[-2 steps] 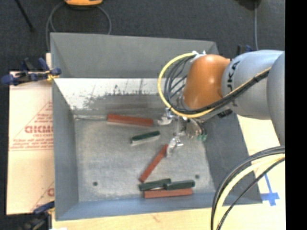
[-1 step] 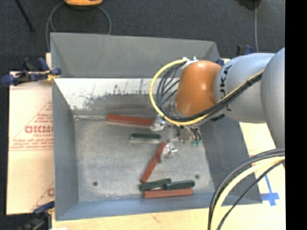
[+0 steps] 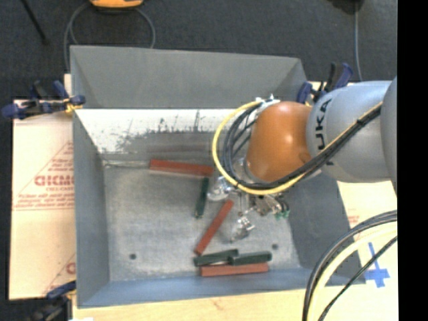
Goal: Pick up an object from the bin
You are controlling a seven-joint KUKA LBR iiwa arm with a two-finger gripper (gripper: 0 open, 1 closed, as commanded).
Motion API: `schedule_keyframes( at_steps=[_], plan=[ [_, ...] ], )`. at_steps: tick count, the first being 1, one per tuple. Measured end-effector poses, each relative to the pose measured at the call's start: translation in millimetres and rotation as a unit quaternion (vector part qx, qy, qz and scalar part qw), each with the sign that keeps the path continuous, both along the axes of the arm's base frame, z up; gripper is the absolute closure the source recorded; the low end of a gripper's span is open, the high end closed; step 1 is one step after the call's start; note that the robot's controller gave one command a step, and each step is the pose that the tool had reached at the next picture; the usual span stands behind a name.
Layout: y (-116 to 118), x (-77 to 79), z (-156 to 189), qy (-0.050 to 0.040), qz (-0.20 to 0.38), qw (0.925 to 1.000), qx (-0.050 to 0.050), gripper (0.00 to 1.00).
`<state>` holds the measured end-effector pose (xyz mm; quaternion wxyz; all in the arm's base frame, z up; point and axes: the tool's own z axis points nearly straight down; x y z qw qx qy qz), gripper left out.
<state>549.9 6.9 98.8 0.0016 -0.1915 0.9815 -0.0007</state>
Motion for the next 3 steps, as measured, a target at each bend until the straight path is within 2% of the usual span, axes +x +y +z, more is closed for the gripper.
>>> schedule_keyframes(
  at_steps=[1,2,3],
  plan=[
    [13.3,-5.0,-22.8,-0.0015,0.011,0.9999,0.001,0.0],
    [28.8,2.1,-18.3,0.0001,0.043,0.999,-0.004,1.0],
    [28.8,2.1,-18.3,0.0001,0.043,0.999,-0.004,1.0]
  ],
)
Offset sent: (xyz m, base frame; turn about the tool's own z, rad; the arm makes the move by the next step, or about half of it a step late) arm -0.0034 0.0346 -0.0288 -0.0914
